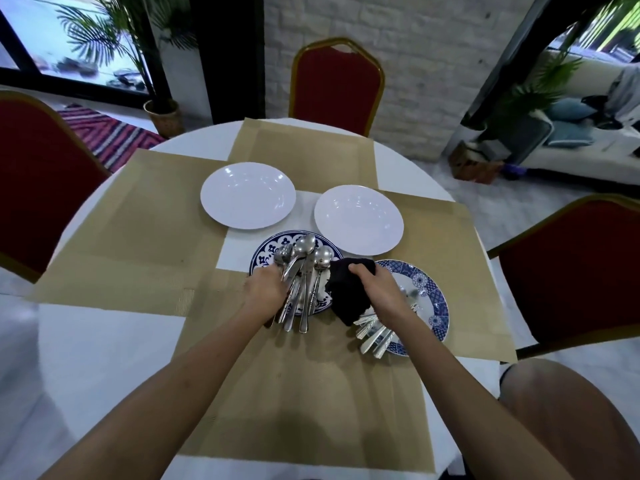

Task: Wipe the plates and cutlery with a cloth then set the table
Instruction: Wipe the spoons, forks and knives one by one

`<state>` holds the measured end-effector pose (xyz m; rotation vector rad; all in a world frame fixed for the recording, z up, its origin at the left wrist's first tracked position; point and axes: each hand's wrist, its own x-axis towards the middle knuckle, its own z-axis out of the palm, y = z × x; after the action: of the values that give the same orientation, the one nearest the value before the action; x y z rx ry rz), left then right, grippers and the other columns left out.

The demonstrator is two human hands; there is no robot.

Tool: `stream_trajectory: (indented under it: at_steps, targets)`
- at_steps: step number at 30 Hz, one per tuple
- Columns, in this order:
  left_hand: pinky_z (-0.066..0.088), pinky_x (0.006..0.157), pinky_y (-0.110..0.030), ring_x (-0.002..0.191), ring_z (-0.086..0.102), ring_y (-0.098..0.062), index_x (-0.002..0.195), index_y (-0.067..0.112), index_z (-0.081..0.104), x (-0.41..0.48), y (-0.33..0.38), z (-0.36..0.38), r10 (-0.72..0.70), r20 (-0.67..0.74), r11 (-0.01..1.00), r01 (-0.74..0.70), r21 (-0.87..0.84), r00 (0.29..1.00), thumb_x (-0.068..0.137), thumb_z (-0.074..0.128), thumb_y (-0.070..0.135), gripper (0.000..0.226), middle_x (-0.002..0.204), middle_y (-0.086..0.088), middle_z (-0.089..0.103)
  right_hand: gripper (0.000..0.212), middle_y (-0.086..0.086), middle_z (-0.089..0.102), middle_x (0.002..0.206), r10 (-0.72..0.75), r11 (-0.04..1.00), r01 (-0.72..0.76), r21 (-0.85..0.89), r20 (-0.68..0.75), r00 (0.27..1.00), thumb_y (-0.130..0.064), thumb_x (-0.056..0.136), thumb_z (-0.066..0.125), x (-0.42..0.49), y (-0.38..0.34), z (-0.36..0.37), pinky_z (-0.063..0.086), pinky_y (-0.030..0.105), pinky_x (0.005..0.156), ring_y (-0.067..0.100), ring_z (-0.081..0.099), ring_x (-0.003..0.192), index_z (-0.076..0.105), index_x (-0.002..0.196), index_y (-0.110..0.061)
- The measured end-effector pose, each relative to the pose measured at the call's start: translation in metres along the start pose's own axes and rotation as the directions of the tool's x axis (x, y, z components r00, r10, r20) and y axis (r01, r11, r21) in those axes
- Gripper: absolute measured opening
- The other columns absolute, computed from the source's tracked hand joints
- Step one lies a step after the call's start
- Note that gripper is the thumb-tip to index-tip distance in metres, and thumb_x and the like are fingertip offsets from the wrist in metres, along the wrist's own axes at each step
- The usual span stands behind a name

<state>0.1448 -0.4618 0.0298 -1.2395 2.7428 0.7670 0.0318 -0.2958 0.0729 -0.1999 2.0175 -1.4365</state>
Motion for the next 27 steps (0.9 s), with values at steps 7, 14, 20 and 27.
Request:
stream_trajectory:
  at_steps: [7,14,20,27]
  targets:
    - [0.042,0.070,-0.033,0.092,0.061,-0.032,0.106,0.003,0.059,-0.004,-0.006,-0.014,-0.142,-0.074,0.974,0.125,-0.191,0.987,0.095,0.051,0.022,0.024,0.099,-0.017,0.066,0.021,0.015,0.066,0.097,0.127,0.916,-0.141,0.377,0.061,0.990,-0.019,0.096,0.057,-0.007,-0.010,0.003,0.057,0.036,0.062,0.028,0.066,0.079,0.056,0.114,-0.008]
    - [0.049,0.061,-0.034,0.064,0.062,-0.014,0.100,0.016,0.048,-0.022,0.005,-0.027,-0.014,0.098,0.718,0.078,-0.691,0.995,0.102,0.039,0.025,0.013,0.081,-0.001,0.068,0.044,0.019,0.067,0.107,0.163,0.934,-0.178,0.311,0.074,0.984,-0.008,0.080,0.075,-0.010,-0.025,-0.003,0.058,0.041,0.065,0.032,0.067,0.090,0.056,0.119,-0.001]
    - [0.034,0.052,-0.024,0.054,0.042,-0.009,0.111,0.015,0.054,-0.037,0.026,-0.036,0.098,0.036,0.729,-0.047,-0.683,0.994,0.101,0.038,0.020,0.020,0.072,0.004,0.055,0.045,0.007,0.055,0.114,-0.261,0.933,0.239,-0.270,-0.048,0.964,-0.017,0.095,0.057,-0.013,-0.035,0.003,0.058,0.049,0.077,0.030,0.063,0.094,0.034,0.133,-0.022]
    - [0.037,0.048,-0.006,0.059,0.051,0.002,0.111,0.018,0.062,-0.053,0.051,-0.041,0.225,-0.064,0.742,-0.214,-0.635,0.972,0.101,0.042,0.021,0.022,0.078,0.007,0.062,0.051,0.021,0.056,0.116,-0.822,0.413,0.608,-0.678,0.011,0.570,0.003,0.075,0.075,-0.010,-0.033,0.005,0.044,0.032,0.090,0.035,0.057,0.103,0.063,0.122,-0.011]
